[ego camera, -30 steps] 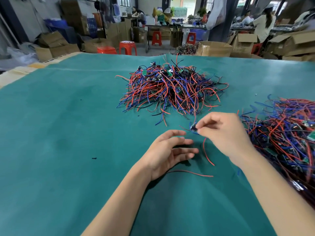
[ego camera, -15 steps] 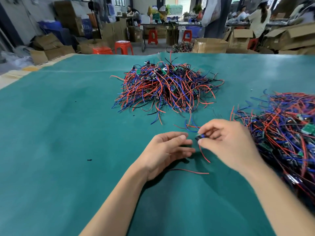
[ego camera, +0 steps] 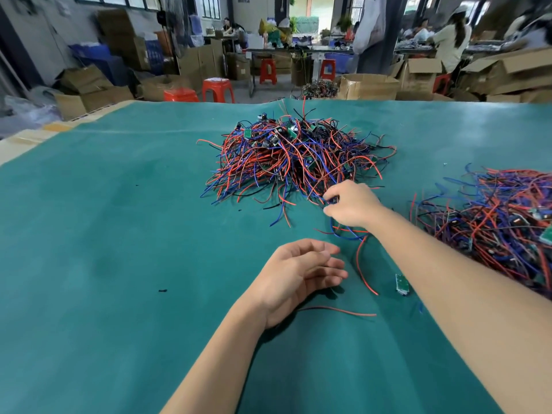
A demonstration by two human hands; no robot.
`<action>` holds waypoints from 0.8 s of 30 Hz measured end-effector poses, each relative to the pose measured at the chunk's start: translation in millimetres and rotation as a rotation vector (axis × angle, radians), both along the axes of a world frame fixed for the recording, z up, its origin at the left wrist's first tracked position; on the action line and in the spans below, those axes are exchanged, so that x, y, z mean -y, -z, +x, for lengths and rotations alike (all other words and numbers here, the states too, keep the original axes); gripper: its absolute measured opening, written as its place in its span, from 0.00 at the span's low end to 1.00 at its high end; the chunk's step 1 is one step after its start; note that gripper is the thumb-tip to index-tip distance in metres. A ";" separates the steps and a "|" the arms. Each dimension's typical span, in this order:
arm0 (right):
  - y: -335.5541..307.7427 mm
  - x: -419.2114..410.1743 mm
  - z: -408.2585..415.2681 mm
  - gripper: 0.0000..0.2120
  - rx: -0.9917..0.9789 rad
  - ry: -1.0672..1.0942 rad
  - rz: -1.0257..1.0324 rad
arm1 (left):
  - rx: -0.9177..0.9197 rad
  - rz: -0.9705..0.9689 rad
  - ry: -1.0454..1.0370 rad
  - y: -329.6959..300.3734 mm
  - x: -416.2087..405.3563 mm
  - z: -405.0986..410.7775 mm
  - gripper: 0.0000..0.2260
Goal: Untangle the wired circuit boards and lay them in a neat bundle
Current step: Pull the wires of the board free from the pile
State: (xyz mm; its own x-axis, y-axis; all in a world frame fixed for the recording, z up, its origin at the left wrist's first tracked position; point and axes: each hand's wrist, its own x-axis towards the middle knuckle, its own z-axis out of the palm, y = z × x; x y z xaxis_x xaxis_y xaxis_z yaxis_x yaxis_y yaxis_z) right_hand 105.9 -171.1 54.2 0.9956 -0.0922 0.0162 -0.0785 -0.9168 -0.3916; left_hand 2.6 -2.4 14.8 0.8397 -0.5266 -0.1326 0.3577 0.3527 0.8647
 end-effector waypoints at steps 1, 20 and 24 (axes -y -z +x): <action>5.6 2.3 4.4 0.16 0.052 0.056 0.044 | 0.001 -0.002 0.004 0.3 -0.1 0.3 0.08; 18.9 -9.2 -139.6 0.28 0.128 -0.001 1.039 | 0.107 0.053 0.020 -2.8 3.9 -6.0 0.10; 23.0 -13.8 -141.0 0.26 0.200 -0.043 0.872 | 0.127 0.077 -0.047 -0.8 6.3 -6.5 0.10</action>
State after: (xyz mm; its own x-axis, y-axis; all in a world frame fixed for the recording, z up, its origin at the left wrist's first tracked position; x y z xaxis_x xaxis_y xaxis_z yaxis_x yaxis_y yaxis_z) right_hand -35.1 -157.3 31.2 0.9845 -0.1155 0.1318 0.0939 -0.2872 -0.9532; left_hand -3.9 -8.8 15.6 0.8759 -0.4785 -0.0621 0.2285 0.2978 0.9269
